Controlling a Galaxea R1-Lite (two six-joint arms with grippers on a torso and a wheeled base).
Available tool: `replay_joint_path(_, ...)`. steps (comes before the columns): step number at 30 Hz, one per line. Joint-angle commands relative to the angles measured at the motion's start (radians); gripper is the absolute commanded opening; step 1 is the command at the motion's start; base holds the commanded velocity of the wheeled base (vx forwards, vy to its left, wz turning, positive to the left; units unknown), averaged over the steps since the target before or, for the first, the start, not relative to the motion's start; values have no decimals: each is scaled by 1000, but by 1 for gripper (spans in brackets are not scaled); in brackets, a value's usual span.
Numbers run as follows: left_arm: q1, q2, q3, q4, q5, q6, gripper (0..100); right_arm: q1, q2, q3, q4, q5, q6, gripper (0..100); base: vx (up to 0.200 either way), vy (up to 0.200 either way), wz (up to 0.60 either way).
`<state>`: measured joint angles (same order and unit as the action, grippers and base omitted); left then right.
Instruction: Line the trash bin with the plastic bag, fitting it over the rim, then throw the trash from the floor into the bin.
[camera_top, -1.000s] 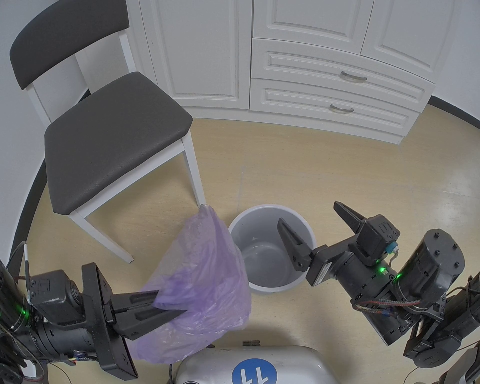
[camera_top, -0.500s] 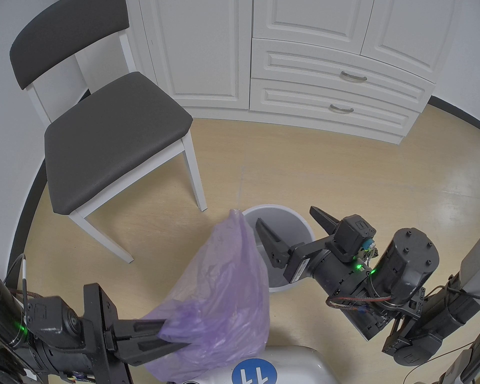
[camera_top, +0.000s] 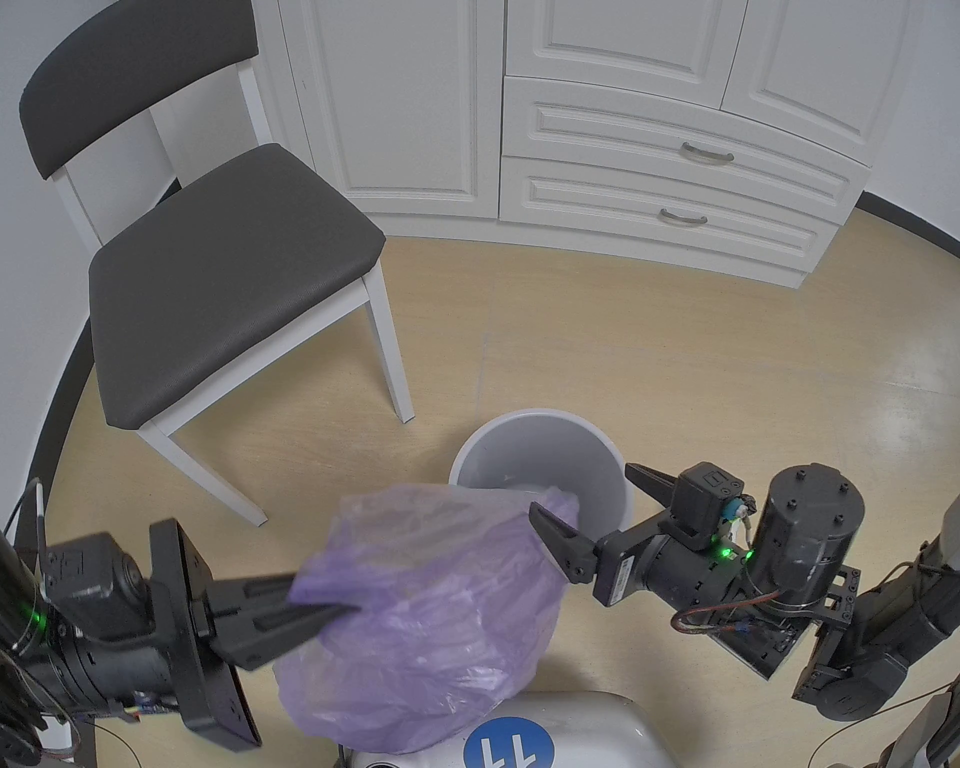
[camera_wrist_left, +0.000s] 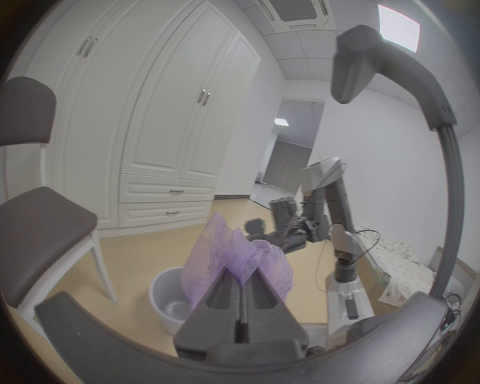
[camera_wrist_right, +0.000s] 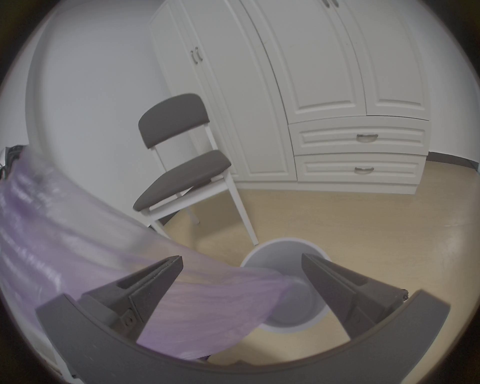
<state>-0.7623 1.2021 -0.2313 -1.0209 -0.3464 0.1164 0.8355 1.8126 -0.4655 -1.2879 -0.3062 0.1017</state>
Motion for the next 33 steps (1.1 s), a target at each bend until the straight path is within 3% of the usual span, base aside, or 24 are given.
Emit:
replay_joint_path(1, 136, 39, -48, -7, -22, -3, 0, 11, -107, 50, 55, 36, -4, 100, 0, 0, 0)
replay_joint_path(7, 250, 111, -115, -15, -22, -14, 0, 139, -128, 119, 53, 36, -13, 100, 0, 0, 0)
replay_joint_path(11, 265, 128, -140, -18, -22, -37, 0, 181, -116, 137, 48, 38, -22, 100, 0, 0, 0)
replay_joint_path(14, 265, 163, -152, -96, -22, -101, 0, 214, -73, 146, 42, 38, -20, 100, 0, 0, 0)
replay_joint_path(23, 258, 350, -128, -493, -17, -184, 0, 237, 16, 145, 30, 39, -11, 100, 0, 0, 0)
replay_joint_path(30, 259, 309, -92, -512, -37, -215, 0, 208, 54, 143, -84, 30, -14, 100, 0, 0, 0)
replay_joint_path(33, 298, 294, -66, -512, -149, -233, 0, 180, 16, 142, -88, 29, -23, 100, 0, 0, 0)
